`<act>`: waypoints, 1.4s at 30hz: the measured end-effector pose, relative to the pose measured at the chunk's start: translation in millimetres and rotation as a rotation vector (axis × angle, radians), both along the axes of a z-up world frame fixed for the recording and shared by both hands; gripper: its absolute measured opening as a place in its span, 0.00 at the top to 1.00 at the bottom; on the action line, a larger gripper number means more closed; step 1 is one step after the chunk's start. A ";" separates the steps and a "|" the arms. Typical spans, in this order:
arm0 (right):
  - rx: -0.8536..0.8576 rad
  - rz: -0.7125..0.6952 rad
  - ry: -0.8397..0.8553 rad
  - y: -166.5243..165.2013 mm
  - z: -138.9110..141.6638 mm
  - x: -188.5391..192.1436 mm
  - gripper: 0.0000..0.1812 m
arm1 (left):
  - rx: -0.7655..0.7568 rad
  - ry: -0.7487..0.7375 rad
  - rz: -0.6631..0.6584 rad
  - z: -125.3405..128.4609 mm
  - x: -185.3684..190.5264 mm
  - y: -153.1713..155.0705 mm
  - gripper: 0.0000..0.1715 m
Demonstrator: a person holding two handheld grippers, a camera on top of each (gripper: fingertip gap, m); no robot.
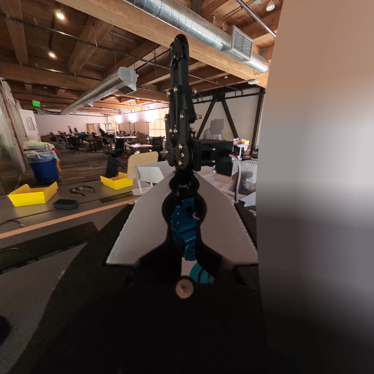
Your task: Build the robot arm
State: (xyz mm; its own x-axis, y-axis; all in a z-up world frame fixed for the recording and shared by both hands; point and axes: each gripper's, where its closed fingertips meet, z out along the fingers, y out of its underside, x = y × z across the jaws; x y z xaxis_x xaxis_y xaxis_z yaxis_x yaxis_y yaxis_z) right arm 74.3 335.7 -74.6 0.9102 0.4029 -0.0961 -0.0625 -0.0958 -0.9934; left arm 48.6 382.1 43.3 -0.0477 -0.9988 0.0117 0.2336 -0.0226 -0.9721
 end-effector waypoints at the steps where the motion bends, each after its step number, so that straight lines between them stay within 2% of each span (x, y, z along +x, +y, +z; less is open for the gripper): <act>1: 0.000 0.000 0.001 0.4 0.2 -0.4 0.64 | -0.017 -0.004 -0.008 -0.2 -0.7 0.8 0.95; 5: 0.000 -0.002 -0.010 -0.2 0.0 -1.8 0.64 | -0.111 -0.030 -0.010 -0.7 -6.4 6.8 0.95; 10: -0.002 -0.010 -0.010 -1.6 -0.3 -1.8 0.64 | -0.373 -0.092 -0.030 -4.2 -15.4 22.8 0.95; 11: 0.000 -0.014 -0.009 -1.3 -0.3 -1.6 0.64 | -0.435 -0.107 -0.035 -6.5 -17.3 28.0 0.92; 12: 0.001 -0.014 -0.005 -0.9 -0.1 -1.6 0.64 | -0.491 -0.125 -0.042 -8.3 -19.5 32.7 0.95; 20: -0.009 -0.022 0.002 -1.5 -0.6 0.0 0.64 | -0.857 -0.275 -0.130 -29.1 -28.8 56.3 0.95; 27: -0.064 -0.014 0.019 -0.3 -1.7 -4.9 0.63 | -0.942 -0.299 -0.165 -33.6 -27.4 62.7 0.95; 29: -0.093 -0.011 0.044 -4.7 -1.9 -4.1 0.58 | -0.936 -0.294 -0.182 -32.6 -26.4 61.5 0.95; 33: -0.137 -0.067 0.115 -31.7 1.5 9.9 0.57 | -0.897 -0.289 -0.186 -32.5 -25.6 60.5 0.94; 38: -0.262 -0.143 0.140 -76.0 -19.4 24.4 0.62 | -0.881 -0.301 -0.190 -33.5 -27.0 61.5 0.94; 42: -0.332 -0.136 0.195 -93.1 -33.8 20.9 0.62 | -0.871 -0.304 -0.199 -32.7 -27.8 59.1 0.94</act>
State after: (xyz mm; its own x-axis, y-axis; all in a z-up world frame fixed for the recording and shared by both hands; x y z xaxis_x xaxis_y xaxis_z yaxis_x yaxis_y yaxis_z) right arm 95.2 242.6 -108.4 0.9049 0.1982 -0.3765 -0.2807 -0.3869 -0.8784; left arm 20.8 441.3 10.6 -0.3402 -0.6177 0.7090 0.3880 -0.7790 -0.4925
